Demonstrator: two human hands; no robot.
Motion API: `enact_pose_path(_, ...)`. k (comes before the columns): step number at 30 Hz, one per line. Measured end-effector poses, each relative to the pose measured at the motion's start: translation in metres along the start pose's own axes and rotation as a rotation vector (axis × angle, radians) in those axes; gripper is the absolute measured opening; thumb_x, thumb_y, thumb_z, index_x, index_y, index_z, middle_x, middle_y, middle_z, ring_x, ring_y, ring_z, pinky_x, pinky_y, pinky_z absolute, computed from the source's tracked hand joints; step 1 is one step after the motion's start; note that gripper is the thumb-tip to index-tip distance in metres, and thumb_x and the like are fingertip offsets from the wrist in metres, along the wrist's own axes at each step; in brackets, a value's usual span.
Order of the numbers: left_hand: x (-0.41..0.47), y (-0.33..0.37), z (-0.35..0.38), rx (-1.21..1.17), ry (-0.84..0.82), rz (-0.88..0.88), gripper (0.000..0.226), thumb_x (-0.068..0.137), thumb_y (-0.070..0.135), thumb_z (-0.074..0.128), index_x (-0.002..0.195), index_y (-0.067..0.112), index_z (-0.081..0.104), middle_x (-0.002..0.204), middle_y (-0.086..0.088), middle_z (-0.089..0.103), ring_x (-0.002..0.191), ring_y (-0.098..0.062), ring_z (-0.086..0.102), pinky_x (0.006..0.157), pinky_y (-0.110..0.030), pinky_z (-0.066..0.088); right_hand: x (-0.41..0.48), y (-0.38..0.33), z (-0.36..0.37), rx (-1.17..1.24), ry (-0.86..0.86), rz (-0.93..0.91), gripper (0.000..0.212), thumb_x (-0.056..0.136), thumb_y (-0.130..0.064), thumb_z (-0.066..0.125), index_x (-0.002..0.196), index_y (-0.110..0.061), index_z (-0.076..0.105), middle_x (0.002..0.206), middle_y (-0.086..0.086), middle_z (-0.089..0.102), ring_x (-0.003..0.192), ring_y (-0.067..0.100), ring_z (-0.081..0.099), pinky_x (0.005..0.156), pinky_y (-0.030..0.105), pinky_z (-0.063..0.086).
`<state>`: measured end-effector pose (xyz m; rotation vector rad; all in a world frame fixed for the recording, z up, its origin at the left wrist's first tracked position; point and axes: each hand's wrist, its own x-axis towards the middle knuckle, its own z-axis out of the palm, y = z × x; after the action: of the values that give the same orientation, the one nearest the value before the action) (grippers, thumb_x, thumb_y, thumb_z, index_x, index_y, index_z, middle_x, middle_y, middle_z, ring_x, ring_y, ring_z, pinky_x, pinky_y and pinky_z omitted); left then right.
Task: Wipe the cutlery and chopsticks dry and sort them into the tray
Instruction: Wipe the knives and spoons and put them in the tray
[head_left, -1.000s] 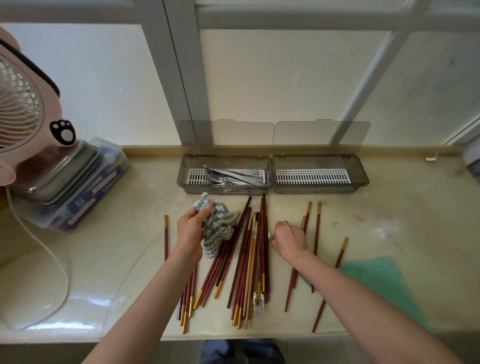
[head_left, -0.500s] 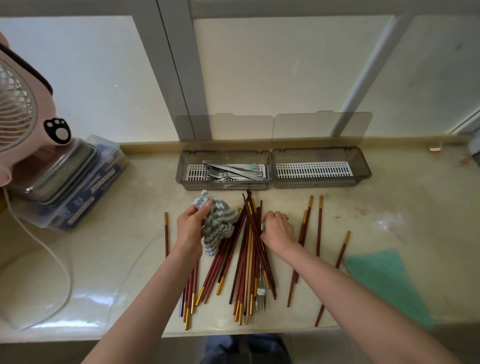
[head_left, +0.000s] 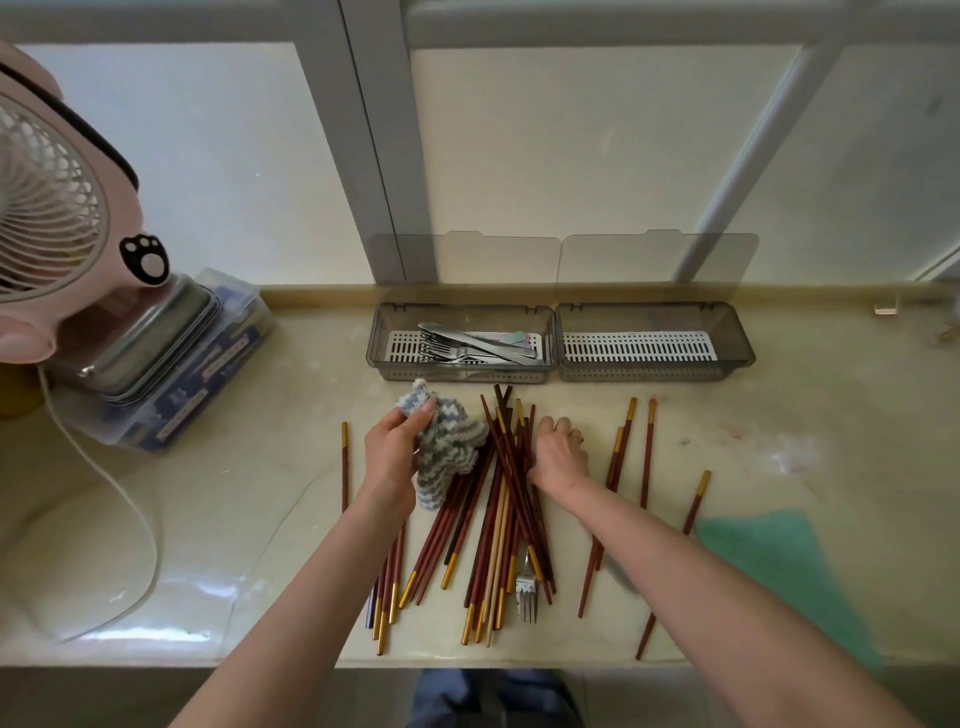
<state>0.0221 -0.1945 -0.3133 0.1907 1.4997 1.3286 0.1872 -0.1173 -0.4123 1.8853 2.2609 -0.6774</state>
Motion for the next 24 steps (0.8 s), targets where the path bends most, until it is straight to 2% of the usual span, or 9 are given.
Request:
enact_pose_path(2,-0.002,0.0,-0.002,-0.005,0.001,0.002,0.015,0.087,0.013,0.062,0.099,0.004,0.064,0.097,-0.017,0.068,0.094,-0.032,0.065,0.09,-0.045,0.051,0.002,0.008,0.0,-0.005,0.048,-0.007,0.043,0.083,0.008,0.057,0.121,-0.004,0.042,0.123,0.018,0.041,0.11,0.035,0.046,0.084,0.036,0.048)
enact_pose_path(4,-0.003,0.001,-0.004,-0.001,-0.001,0.013,0.015,0.087,0.013,0.061,0.099,0.005,0.063,0.096,-0.016,0.068,0.09,-0.029,0.066,0.085,-0.042,0.053,0.003,0.016,0.0,0.002,0.074,-0.014,0.04,0.082,0.009,0.056,0.117,-0.004,0.045,0.121,0.018,0.044,0.107,0.034,0.05,0.081,0.034,0.049)
enact_pose_path(8,-0.003,0.001,-0.007,-0.011,-0.01,0.039,0.011,0.088,0.011,0.06,0.096,0.004,0.063,0.089,-0.013,0.068,0.08,-0.025,0.067,0.07,-0.033,0.056,0.007,0.026,-0.009,0.007,0.076,-0.01,0.046,0.079,-0.014,0.068,0.121,-0.007,0.048,0.123,0.013,0.046,0.114,0.032,0.046,0.092,0.037,0.047)
enact_pose_path(11,-0.003,0.0,-0.009,-0.022,-0.009,0.036,0.012,0.088,0.01,0.059,0.097,0.003,0.063,0.086,-0.012,0.069,0.075,-0.022,0.068,0.059,-0.028,0.056,0.004,0.035,-0.016,-0.054,-0.024,-0.078,0.059,0.074,-0.019,0.074,0.126,-0.01,0.046,0.127,0.01,0.039,0.121,0.029,0.037,0.1,0.036,0.042)
enact_pose_path(13,-0.002,-0.001,-0.009,-0.016,-0.011,0.034,0.012,0.088,0.01,0.06,0.097,0.004,0.063,0.088,-0.013,0.069,0.076,-0.022,0.068,0.06,-0.029,0.057,-0.003,0.044,-0.017,-0.157,-0.079,-0.17,0.081,0.066,-0.027,0.083,0.132,-0.011,0.04,0.13,0.008,0.035,0.123,0.027,0.033,0.105,0.034,0.037)
enact_pose_path(16,-0.001,-0.003,-0.005,-0.001,-0.007,0.021,0.011,0.087,0.012,0.062,0.096,0.005,0.064,0.096,-0.016,0.068,0.088,-0.029,0.067,0.08,-0.039,0.055,-0.01,0.054,-0.015,-0.254,-0.092,-0.283,0.102,0.056,-0.037,0.088,0.138,-0.012,0.032,0.132,0.006,0.031,0.122,0.023,0.031,0.108,0.032,0.033)
enact_pose_path(18,0.0,-0.004,-0.004,0.003,-0.01,0.008,0.012,0.086,0.013,0.063,0.095,0.006,0.065,0.098,-0.017,0.068,0.097,-0.034,0.065,0.09,-0.046,0.051,-0.008,0.061,-0.017,-0.212,-0.086,-0.359,0.096,0.056,-0.035,0.087,0.136,-0.016,0.036,0.13,0.003,0.033,0.121,0.02,0.032,0.106,0.029,0.034)
enact_pose_path(21,0.0,-0.004,-0.003,0.013,-0.013,0.005,0.012,0.086,0.014,0.063,0.094,0.007,0.065,0.099,-0.017,0.068,0.102,-0.037,0.063,0.094,-0.05,0.049,-0.004,0.08,-0.029,-0.112,-0.128,-0.494,0.063,0.067,-0.022,0.082,0.121,-0.026,0.05,0.127,-0.003,0.036,0.119,0.014,0.034,0.098,0.024,0.037)
enact_pose_path(24,0.001,-0.005,-0.003,0.022,-0.02,0.008,0.013,0.086,0.014,0.063,0.096,0.006,0.065,0.099,-0.016,0.068,0.1,-0.035,0.064,0.094,-0.05,0.049,-0.004,0.093,-0.036,-0.294,-0.104,-0.746,0.035,0.078,-0.021,0.072,0.109,-0.027,0.058,0.126,-0.001,0.042,0.115,0.014,0.038,0.094,0.028,0.04)
